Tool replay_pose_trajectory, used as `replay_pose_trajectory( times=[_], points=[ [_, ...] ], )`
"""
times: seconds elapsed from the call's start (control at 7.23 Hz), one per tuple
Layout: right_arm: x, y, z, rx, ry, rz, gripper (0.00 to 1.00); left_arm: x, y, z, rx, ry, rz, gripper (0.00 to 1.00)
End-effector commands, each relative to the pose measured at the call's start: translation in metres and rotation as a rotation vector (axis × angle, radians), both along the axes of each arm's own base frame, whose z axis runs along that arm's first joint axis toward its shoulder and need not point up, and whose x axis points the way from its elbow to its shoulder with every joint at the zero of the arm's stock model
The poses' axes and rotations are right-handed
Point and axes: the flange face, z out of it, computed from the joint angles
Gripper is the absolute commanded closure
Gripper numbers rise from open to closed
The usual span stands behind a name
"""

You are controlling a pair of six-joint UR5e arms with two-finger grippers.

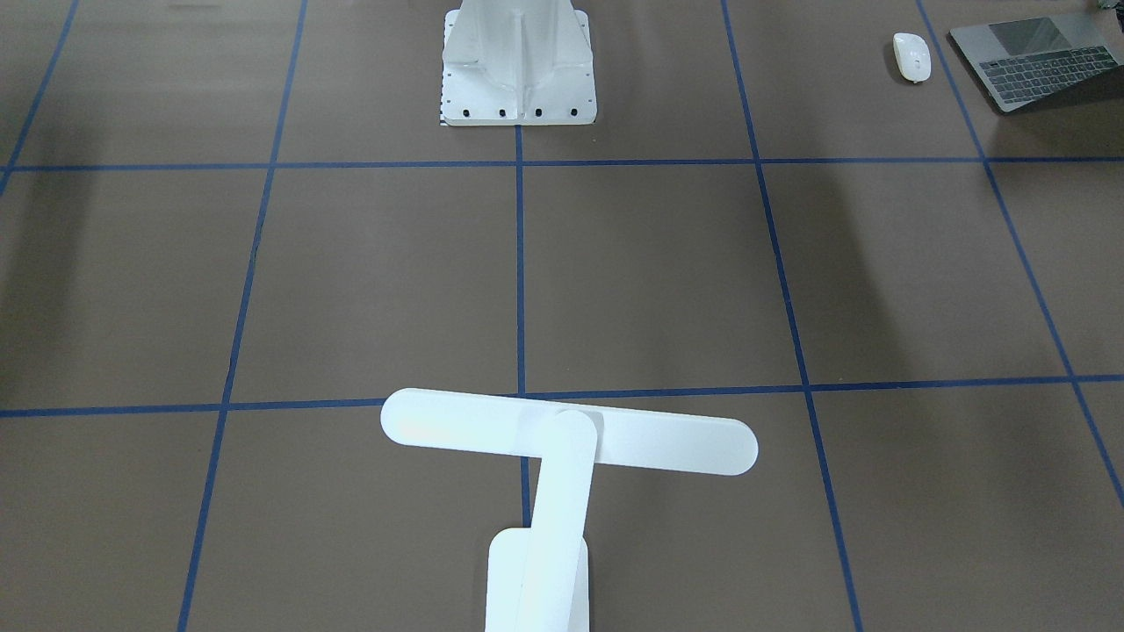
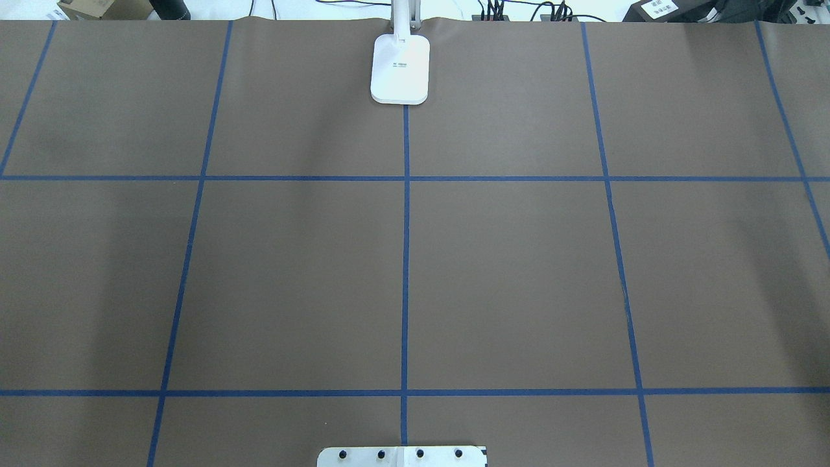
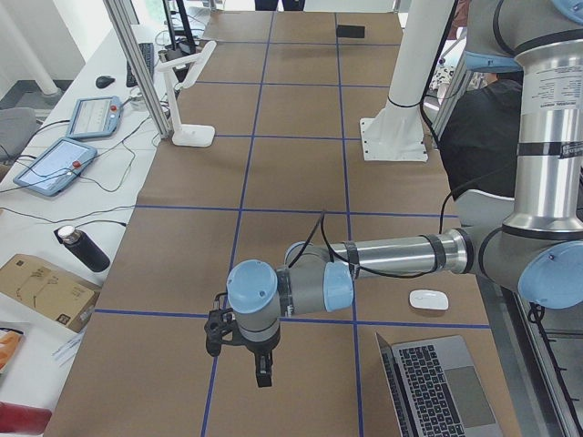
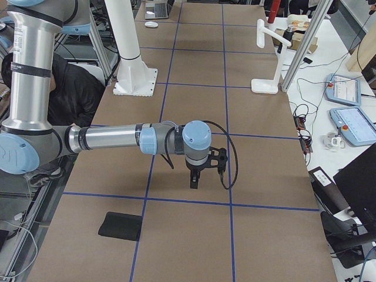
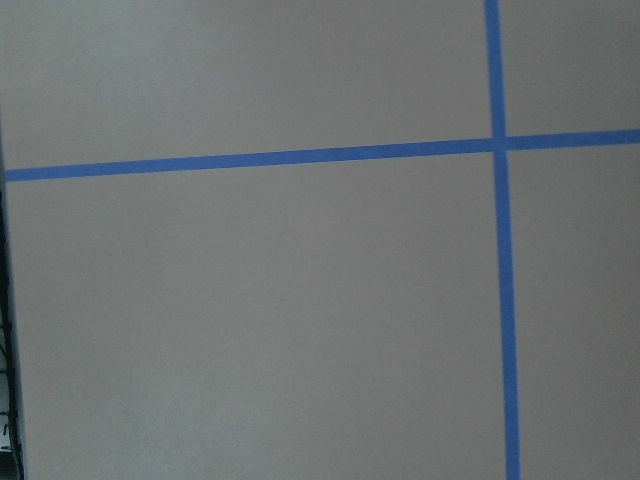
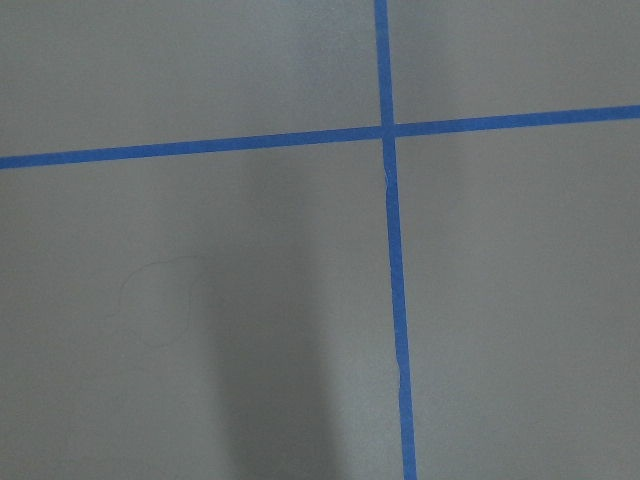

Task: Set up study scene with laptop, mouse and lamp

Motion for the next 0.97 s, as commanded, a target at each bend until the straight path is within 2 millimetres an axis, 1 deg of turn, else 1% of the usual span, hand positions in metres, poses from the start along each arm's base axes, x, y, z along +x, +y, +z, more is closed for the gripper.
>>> replay_pose_trajectory(
  times=[0.0, 0.14, 0.28, 0.42, 0.55, 0.69, 0.83],
  points=[
    [-0.004, 0.000, -0.003, -0.008, -0.044, -0.003, 0.01, -0.018, 0.074, 0.037, -0.161, 0.018, -0.171, 0.00],
    [-0.006, -0.005, -0.007, -0.003, -0.044, -0.003, 0.01, -0.011, 0.100, 0.044, -0.243, 0.021, -0.239, 0.00],
    [-0.009, -0.008, -0.009, -0.026, -0.040, 0.009, 0.01, -0.004, 0.129, 0.047, -0.351, 0.023, -0.346, 0.00],
    [-0.009, -0.009, -0.010, -0.023, -0.039, 0.011, 0.01, 0.006, 0.162, 0.032, -0.443, 0.019, -0.463, 0.00],
    [-0.009, -0.007, -0.009, -0.020, -0.039, 0.010, 0.01, 0.011, 0.180, 0.010, -0.548, 0.013, -0.558, 0.00],
    [-0.009, -0.009, -0.010, -0.017, -0.036, 0.010, 0.01, 0.012, 0.184, -0.003, -0.665, 0.007, -0.610, 0.00],
    [-0.009, -0.009, -0.011, -0.014, -0.037, 0.010, 0.01, 0.013, 0.187, -0.003, -0.745, -0.001, -0.668, 0.00]
  ],
)
